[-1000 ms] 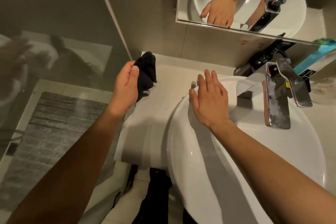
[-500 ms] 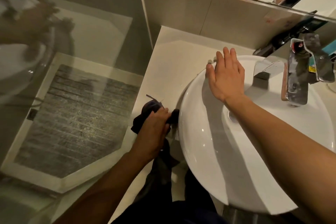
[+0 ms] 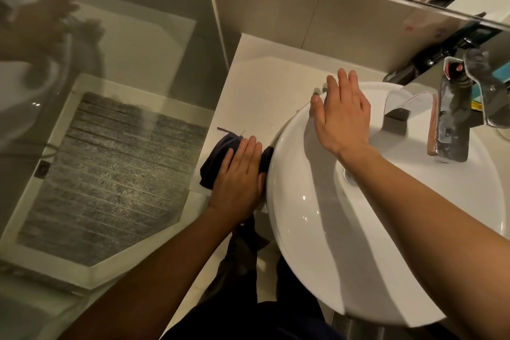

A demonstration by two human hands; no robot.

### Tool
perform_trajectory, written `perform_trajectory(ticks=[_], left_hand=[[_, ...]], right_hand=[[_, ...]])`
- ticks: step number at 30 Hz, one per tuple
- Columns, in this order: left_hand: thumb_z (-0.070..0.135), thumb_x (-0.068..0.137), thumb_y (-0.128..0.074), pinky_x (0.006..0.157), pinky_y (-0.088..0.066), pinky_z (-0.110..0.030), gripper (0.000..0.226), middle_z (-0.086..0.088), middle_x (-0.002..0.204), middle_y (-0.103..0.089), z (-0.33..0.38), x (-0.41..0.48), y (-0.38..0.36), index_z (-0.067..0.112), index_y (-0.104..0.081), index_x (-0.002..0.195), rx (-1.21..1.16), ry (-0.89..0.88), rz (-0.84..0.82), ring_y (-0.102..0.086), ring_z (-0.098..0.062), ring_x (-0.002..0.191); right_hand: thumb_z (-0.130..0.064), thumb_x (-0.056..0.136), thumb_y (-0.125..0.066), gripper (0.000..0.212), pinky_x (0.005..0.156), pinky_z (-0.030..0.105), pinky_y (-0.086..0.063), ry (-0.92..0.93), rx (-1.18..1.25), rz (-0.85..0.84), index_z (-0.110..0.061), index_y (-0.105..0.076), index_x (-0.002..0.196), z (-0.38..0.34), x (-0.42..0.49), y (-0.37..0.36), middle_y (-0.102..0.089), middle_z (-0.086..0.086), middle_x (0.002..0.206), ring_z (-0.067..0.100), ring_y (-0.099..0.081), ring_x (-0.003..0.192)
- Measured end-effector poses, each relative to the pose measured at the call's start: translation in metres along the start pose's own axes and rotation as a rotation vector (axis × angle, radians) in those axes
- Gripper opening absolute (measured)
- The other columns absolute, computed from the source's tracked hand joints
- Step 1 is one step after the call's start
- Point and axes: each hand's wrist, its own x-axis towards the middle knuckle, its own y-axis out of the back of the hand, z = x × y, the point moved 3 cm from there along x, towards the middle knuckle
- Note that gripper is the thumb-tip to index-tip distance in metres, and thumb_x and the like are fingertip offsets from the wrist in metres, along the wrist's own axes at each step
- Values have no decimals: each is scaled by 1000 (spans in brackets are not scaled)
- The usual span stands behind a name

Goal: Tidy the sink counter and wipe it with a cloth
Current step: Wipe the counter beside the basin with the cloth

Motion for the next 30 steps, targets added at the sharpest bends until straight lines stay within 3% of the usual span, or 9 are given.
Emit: perform_trajectory(ticks=[6, 13, 20, 25, 28, 30], left_hand=[[43, 109, -24, 129, -4, -44, 62, -9, 171, -15, -2, 46, 4, 12, -16, 162, 7, -17, 28, -9, -25, 159], [41, 110, -29, 127, -20, -48, 58, -11, 167, -27, 0, 102, 17, 10, -25, 159, 22, -81, 95, -22, -27, 156], [41, 110, -27, 128, -6, -42, 59, -9, 168, -24, 7, 156, 16, 10, -27, 160, 54, -153, 88, -20, -25, 157], [44, 108, -23, 124, 6, -39, 62, -7, 172, -9, 19, 194, 19, 13, -16, 162, 92, -152, 58, -6, -23, 159], [40, 108, -24, 128, 2, -42, 61, -8, 172, -6, 28, 212, 25, 13, -14, 162, 57, -163, 36, -1, -24, 159], [39, 108, -28, 129, -6, -45, 60, -12, 169, -16, 32, 224, 30, 11, -19, 161, 32, -175, 50, -8, -29, 158]], right_hand=[[-51, 104, -21, 64, 123, 44, -18, 4, -9, 0, -14, -32, 156, 0, 0, 0, -18, 7, 169, 24, -6, 158], [-50, 105, -20, 64, 122, 42, -17, -4, -40, -2, -14, -31, 156, -1, 1, 0, -18, 7, 169, 23, -5, 158], [-51, 105, -18, 65, 122, 43, -19, -11, -66, 5, -14, -30, 157, -2, 1, -1, -18, 7, 169, 23, -7, 158], [-51, 104, -15, 67, 123, 42, -19, -12, -94, 0, -14, -30, 157, -3, 2, -1, -17, 7, 169, 22, -7, 158], [-51, 104, -15, 67, 123, 42, -19, -12, -106, -4, -14, -30, 158, -3, 1, -1, -17, 7, 169, 23, -7, 158], [-51, 104, -15, 67, 123, 42, -19, -17, -113, -4, -14, -30, 158, -3, 2, -1, -18, 7, 169, 23, -8, 158]])
